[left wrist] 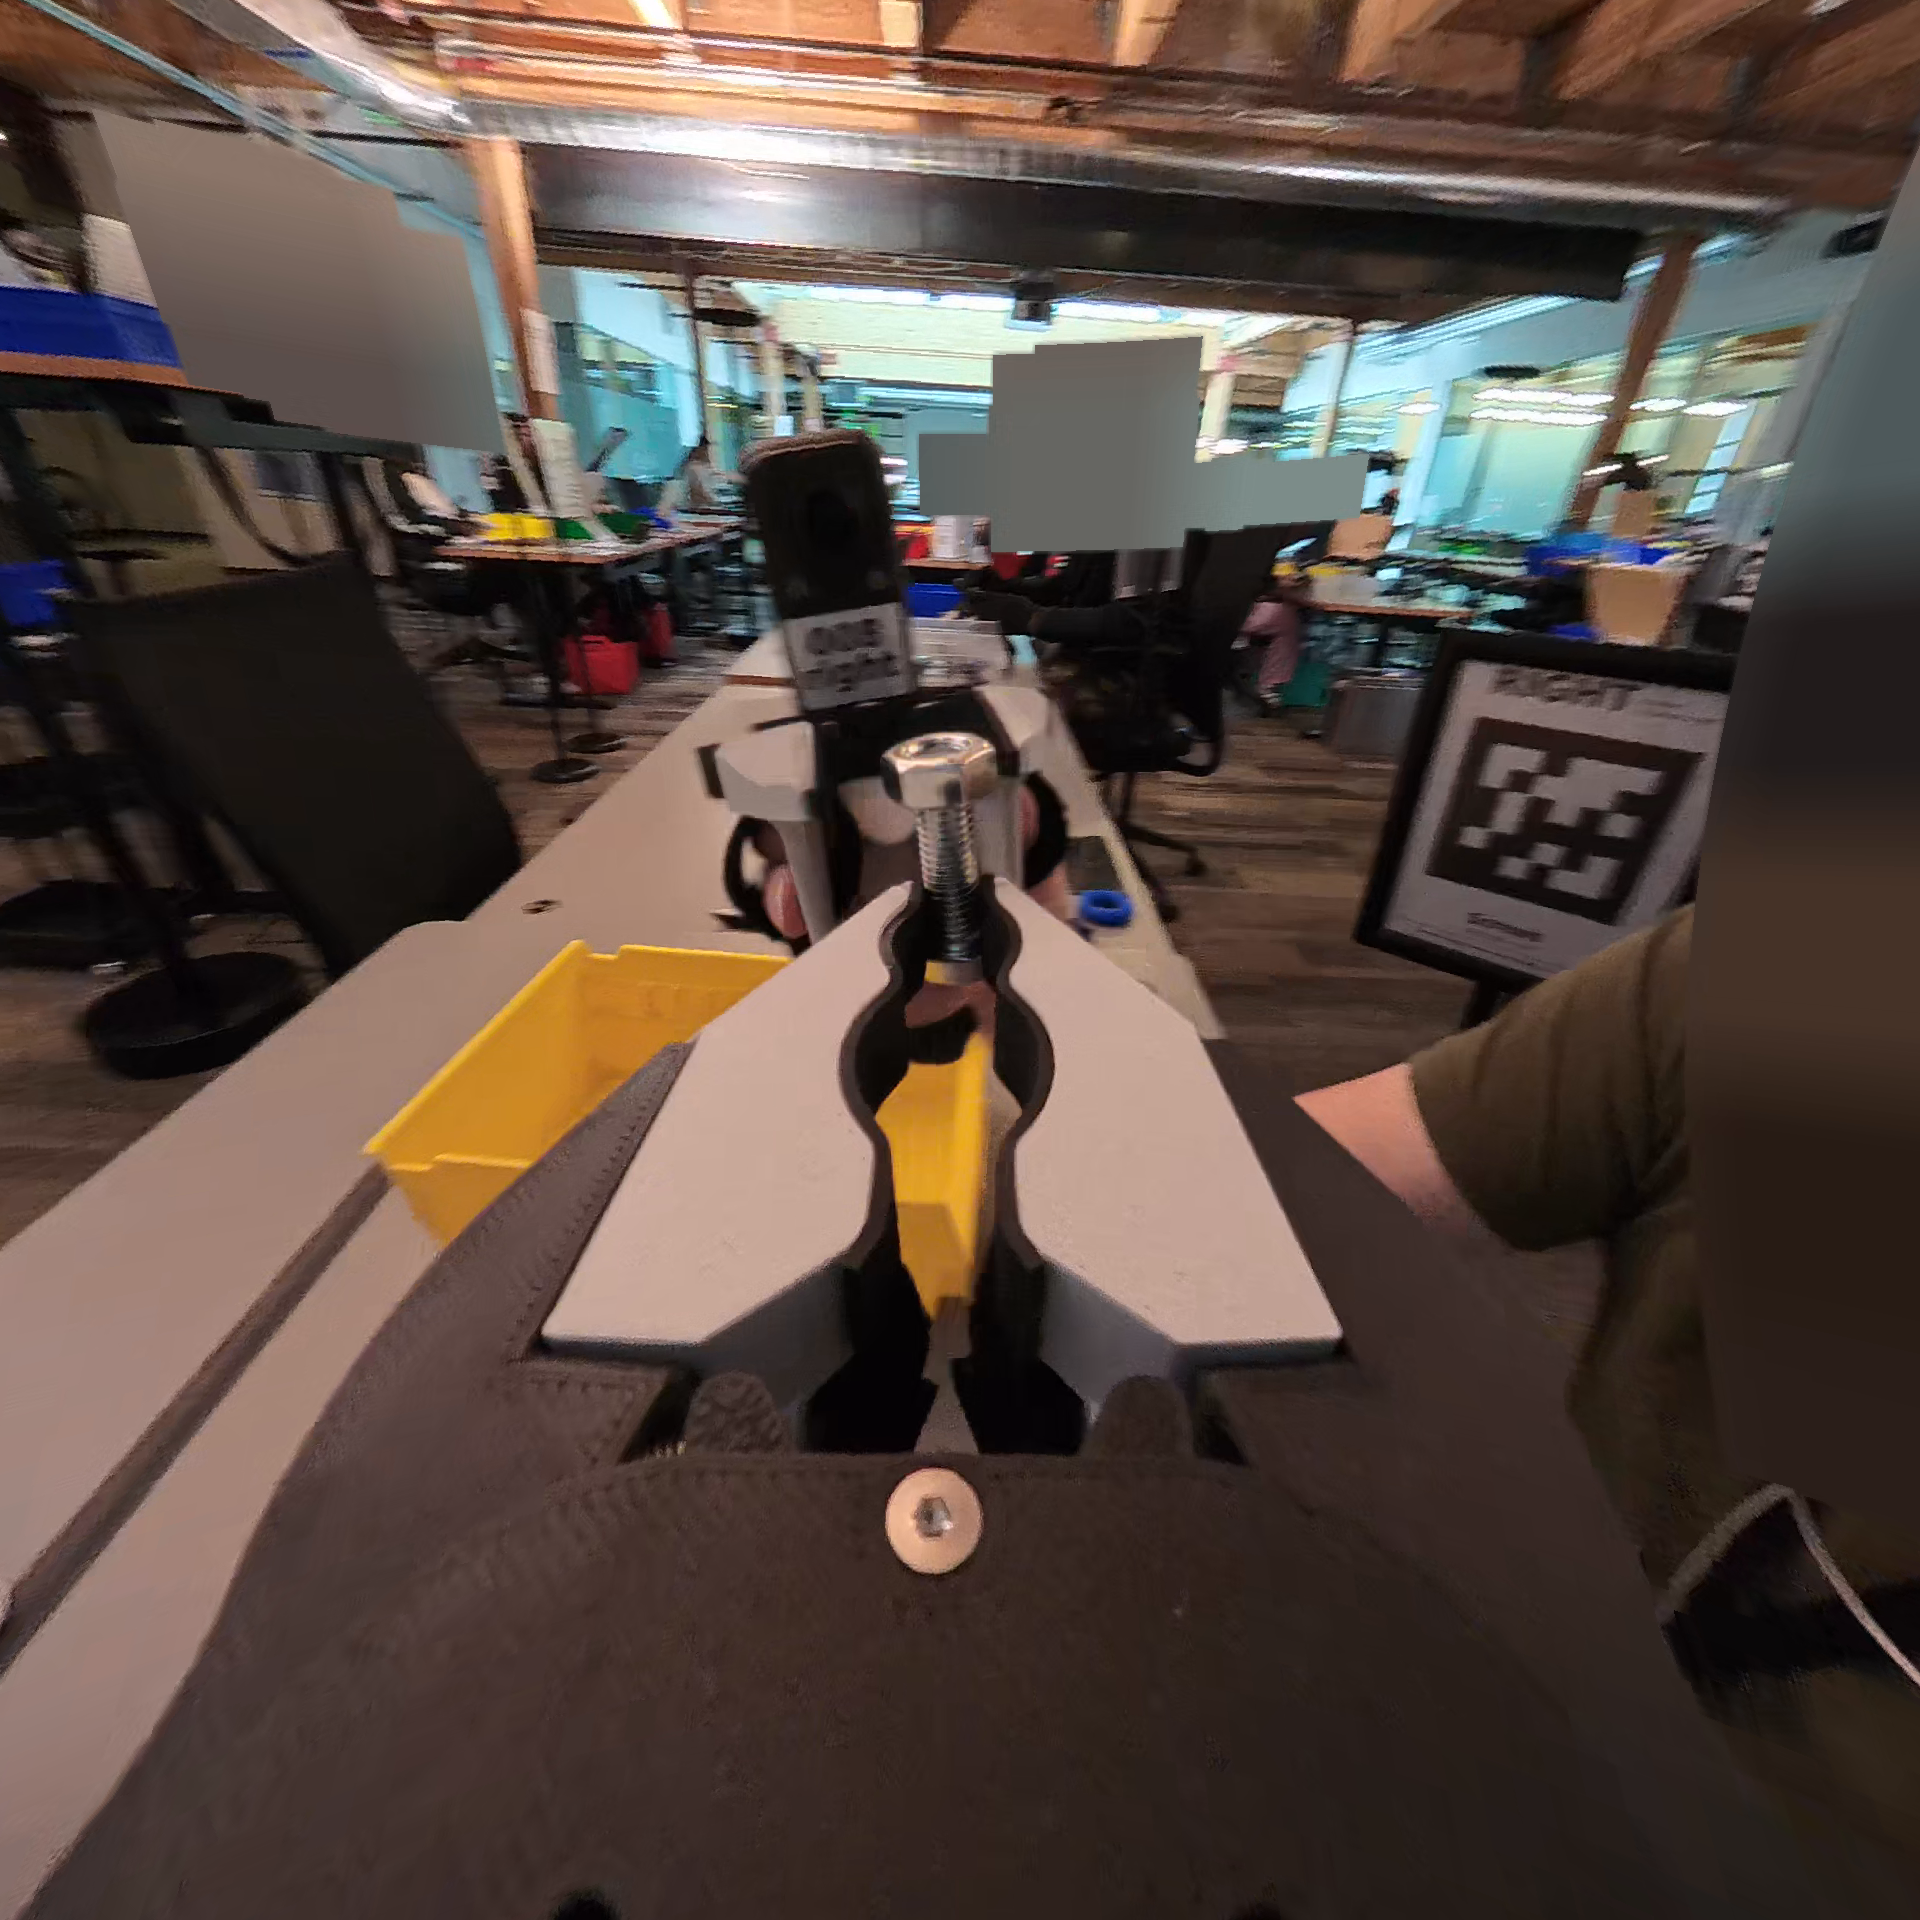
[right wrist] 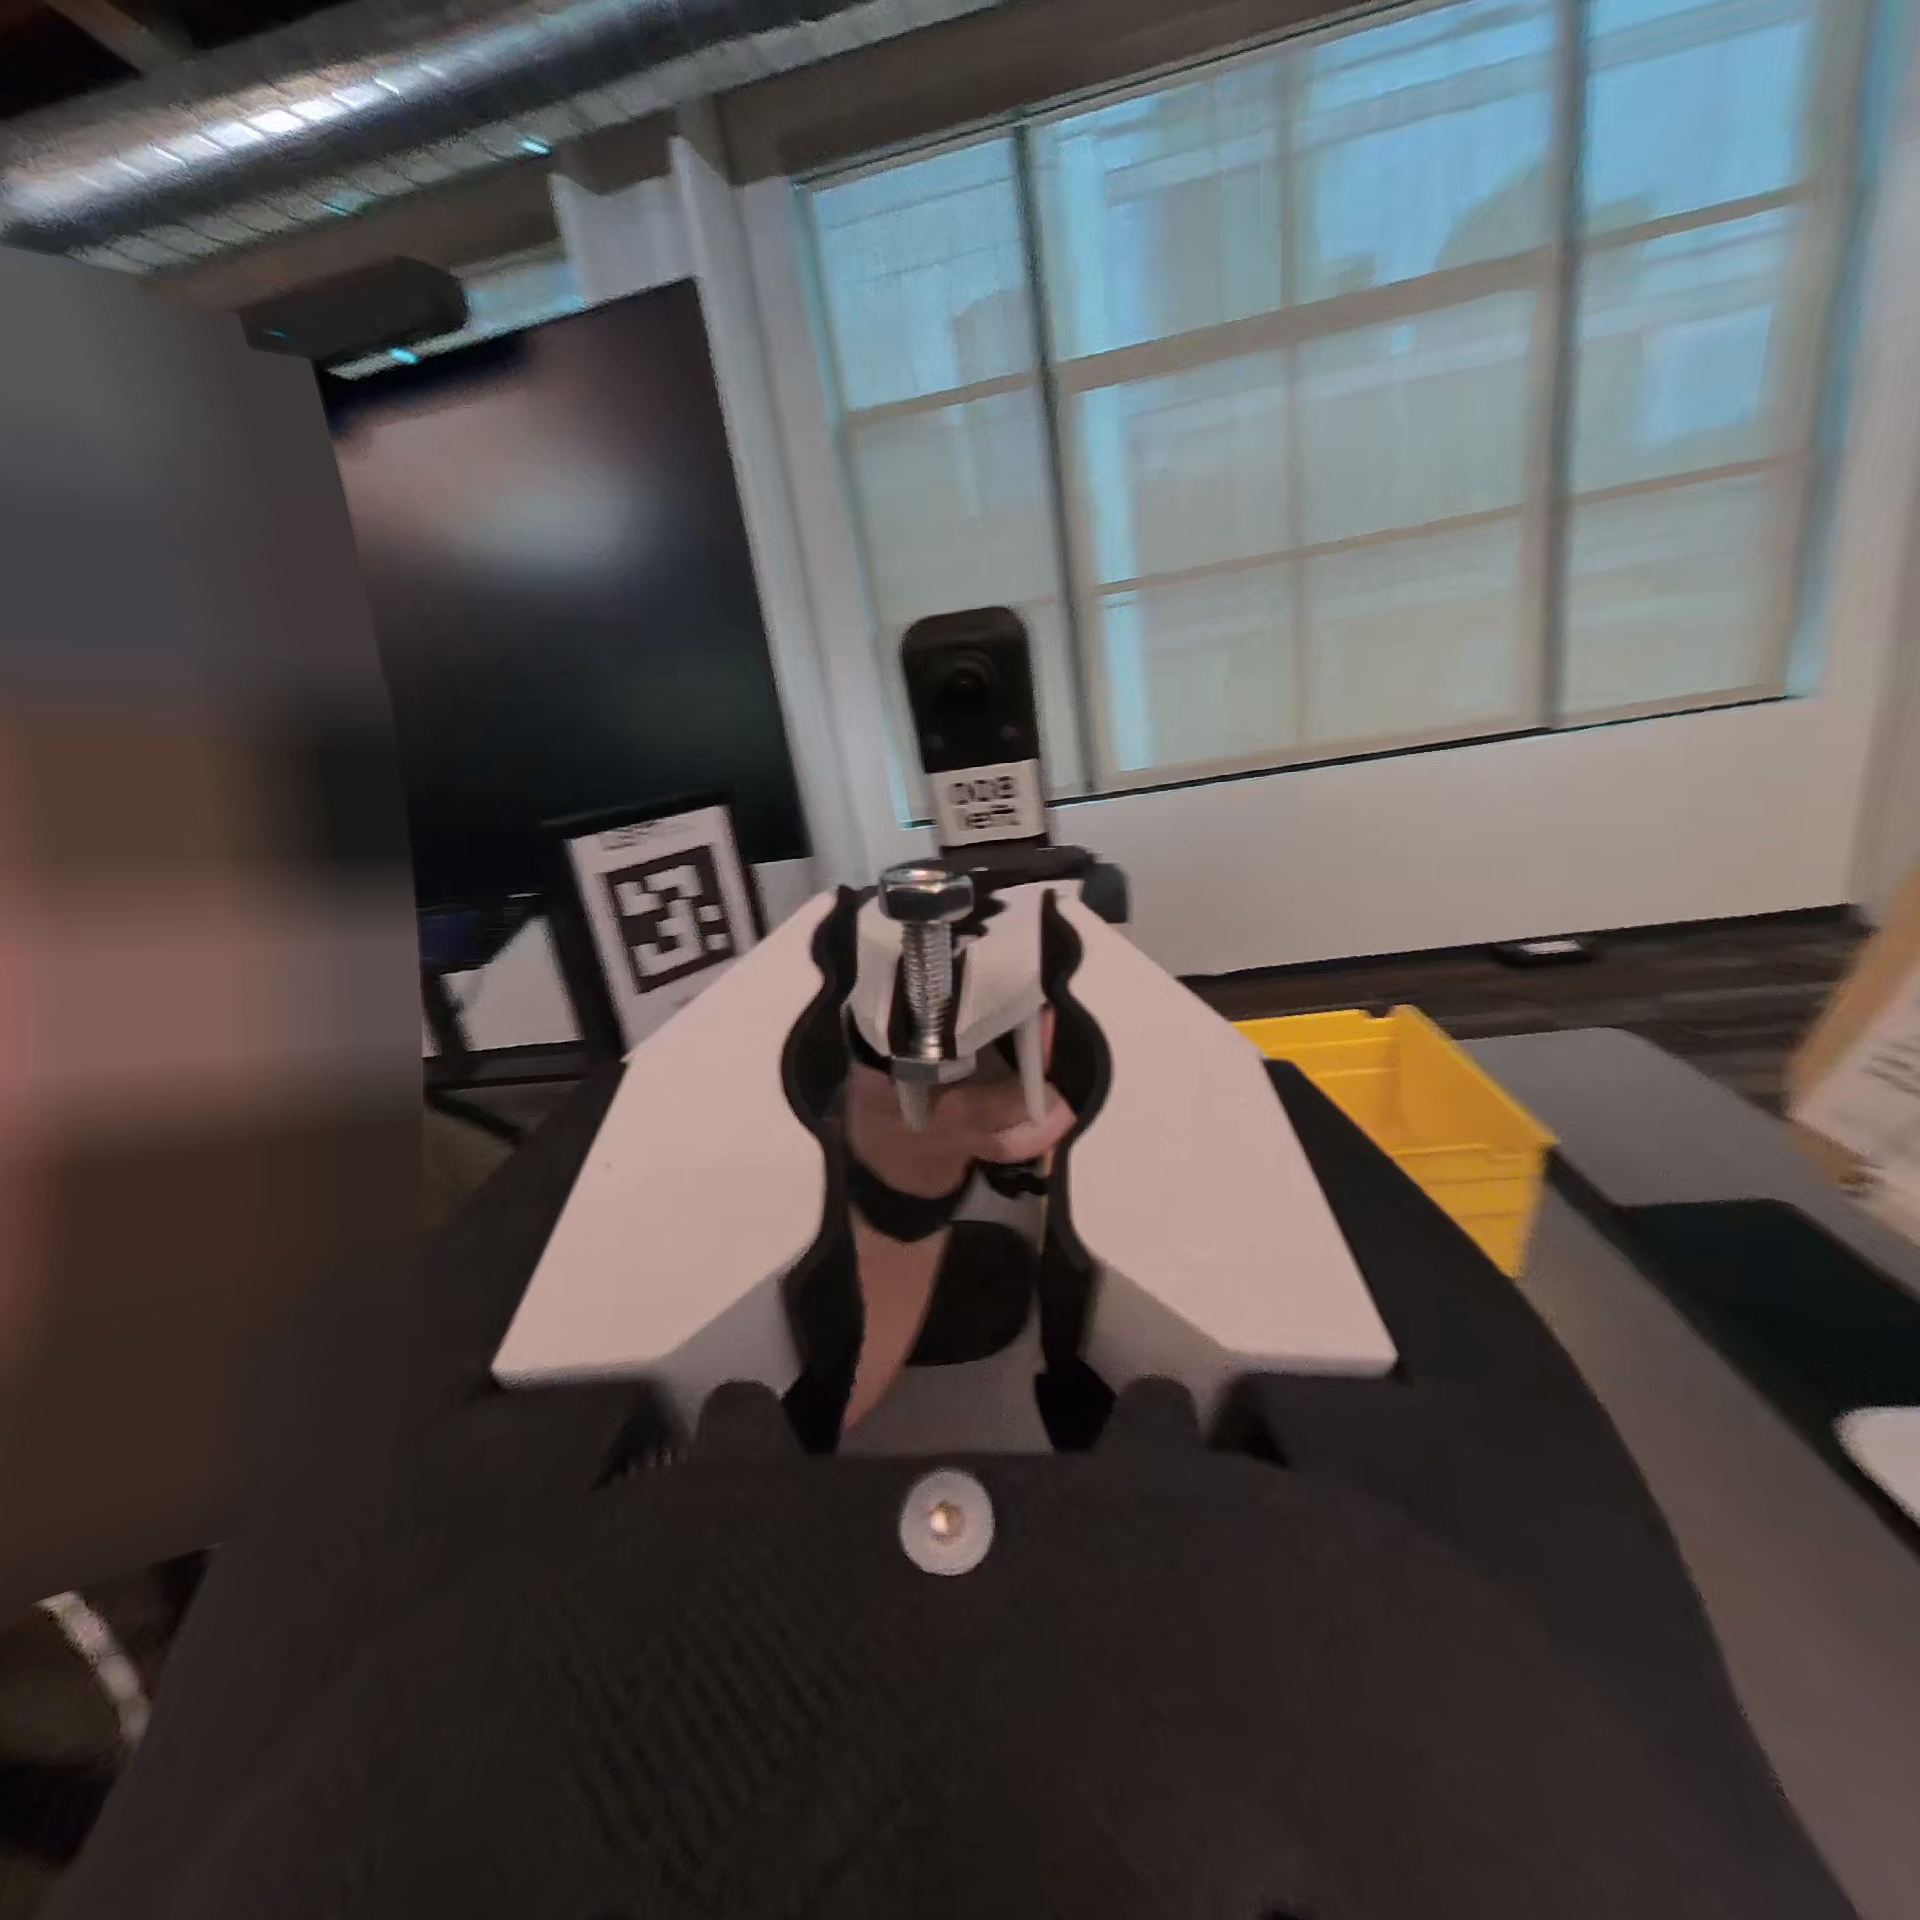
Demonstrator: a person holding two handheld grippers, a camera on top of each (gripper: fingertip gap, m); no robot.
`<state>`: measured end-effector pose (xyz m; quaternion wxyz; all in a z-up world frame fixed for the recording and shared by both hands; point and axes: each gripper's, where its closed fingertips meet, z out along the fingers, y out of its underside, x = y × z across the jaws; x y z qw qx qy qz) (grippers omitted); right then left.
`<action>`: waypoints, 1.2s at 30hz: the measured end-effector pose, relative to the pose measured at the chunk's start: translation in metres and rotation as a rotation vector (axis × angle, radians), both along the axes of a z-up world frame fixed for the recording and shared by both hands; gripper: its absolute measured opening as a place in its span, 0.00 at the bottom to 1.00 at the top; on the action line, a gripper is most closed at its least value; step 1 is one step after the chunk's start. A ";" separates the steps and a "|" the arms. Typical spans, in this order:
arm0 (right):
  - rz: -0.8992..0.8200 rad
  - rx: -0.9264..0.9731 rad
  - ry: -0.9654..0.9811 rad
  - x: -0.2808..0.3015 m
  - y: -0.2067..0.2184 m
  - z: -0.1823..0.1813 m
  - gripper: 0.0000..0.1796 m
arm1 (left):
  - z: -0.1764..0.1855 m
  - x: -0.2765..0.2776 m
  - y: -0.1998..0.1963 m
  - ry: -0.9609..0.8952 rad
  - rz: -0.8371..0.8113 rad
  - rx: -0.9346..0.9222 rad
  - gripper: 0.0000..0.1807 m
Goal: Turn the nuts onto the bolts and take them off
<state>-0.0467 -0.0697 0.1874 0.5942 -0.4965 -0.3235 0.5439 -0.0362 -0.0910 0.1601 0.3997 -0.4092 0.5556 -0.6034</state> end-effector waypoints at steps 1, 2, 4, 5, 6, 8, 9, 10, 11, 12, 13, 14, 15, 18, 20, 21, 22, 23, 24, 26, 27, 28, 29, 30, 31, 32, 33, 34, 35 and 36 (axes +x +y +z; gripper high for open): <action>-0.057 0.021 -0.007 0.003 0.003 0.002 0.21 | 0.000 0.000 0.006 -0.006 0.047 0.022 0.04; -0.105 0.038 -0.017 0.006 0.006 0.003 0.22 | 0.001 0.000 0.010 -0.009 0.087 0.040 0.04; -0.140 0.060 -0.028 0.007 0.004 0.006 0.23 | 0.001 0.001 0.016 -0.010 0.142 0.070 0.04; -0.136 0.061 -0.033 0.005 0.002 0.006 0.23 | 0.001 0.001 0.016 -0.010 0.147 0.076 0.04; -0.136 0.054 -0.039 0.004 0.002 0.005 0.23 | 0.001 0.001 0.014 -0.009 0.141 0.075 0.04; -0.145 0.041 -0.047 0.002 0.004 0.003 0.23 | 0.001 0.001 0.012 -0.010 0.128 0.068 0.04; -0.147 0.037 -0.051 0.001 0.006 0.002 0.23 | 0.001 0.002 0.012 -0.010 0.124 0.065 0.04; -0.149 0.029 -0.057 0.001 0.008 0.000 0.23 | 0.000 0.002 0.011 -0.008 0.121 0.063 0.04; -0.151 0.022 -0.058 0.002 0.010 -0.001 0.23 | 0.000 0.002 0.011 -0.008 0.115 0.061 0.04; -0.147 0.019 -0.051 0.003 0.011 -0.002 0.23 | 0.001 0.002 0.010 -0.011 0.105 0.056 0.04; -0.132 0.015 -0.037 0.003 0.010 -0.001 0.22 | 0.001 0.002 0.009 -0.013 0.098 0.050 0.04; -0.119 0.007 -0.025 0.005 0.010 0.000 0.22 | 0.002 0.001 0.009 -0.017 0.092 0.044 0.04; -0.112 0.002 -0.015 0.006 0.010 0.001 0.21 | 0.003 0.000 0.008 -0.022 0.083 0.038 0.04; -0.135 -0.004 0.004 0.013 0.014 0.002 0.20 | 0.006 -0.002 0.006 -0.035 0.055 0.012 0.04; -0.110 0.013 0.016 0.012 0.008 0.006 0.21 | 0.006 -0.002 0.007 -0.035 0.057 0.009 0.04; -0.102 0.020 0.012 0.010 0.005 0.007 0.21 | 0.005 -0.002 0.007 -0.032 0.059 0.011 0.04; -0.105 0.026 0.003 0.007 0.003 0.007 0.21 | 0.005 -0.002 0.007 -0.030 0.060 0.013 0.04; -0.112 0.032 -0.011 0.004 0.003 0.006 0.21 | 0.005 -0.001 0.007 -0.029 0.060 0.014 0.04; -0.118 0.035 -0.023 0.001 0.003 0.005 0.22 | 0.004 0.000 0.006 -0.027 0.057 0.014 0.04; -0.120 0.032 -0.032 -0.002 0.004 0.003 0.22 | 0.003 0.001 0.005 -0.021 0.053 0.017 0.04; -0.124 0.025 -0.032 -0.002 0.006 0.002 0.21 | 0.003 0.001 0.005 -0.021 0.053 0.018 0.04; -0.127 0.019 -0.029 0.000 0.008 0.002 0.22 | 0.003 0.001 0.004 -0.021 0.052 0.018 0.04; -0.120 0.014 -0.019 0.002 0.008 0.002 0.22 | 0.003 0.001 0.004 -0.021 0.054 0.017 0.04; -0.116 0.006 -0.007 0.004 0.009 0.003 0.22 | 0.004 0.001 0.005 -0.024 0.056 0.017 0.04; -0.120 -0.002 0.005 0.008 0.011 0.003 0.21 | 0.004 0.000 0.006 -0.027 0.057 0.015 0.04; -0.131 -0.006 0.012 0.011 0.013 0.004 0.21 | 0.005 -0.001 0.005 -0.030 0.053 0.012 0.04; -0.139 -0.006 0.014 0.013 0.013 0.004 0.21 | 0.006 -0.002 0.005 -0.033 0.049 0.008 0.04; -0.137 -0.002 0.016 0.014 0.012 0.005 0.21 | 0.006 -0.002 0.006 -0.036 0.051 0.007 0.04; -0.129 0.006 0.019 0.013 0.009 0.007 0.21 | 0.006 -0.002 0.006 -0.036 0.055 0.008 0.04; -0.124 0.014 0.018 0.012 0.007 0.008 0.21 | 0.006 -0.002 0.006 -0.033 0.056 0.010 0.04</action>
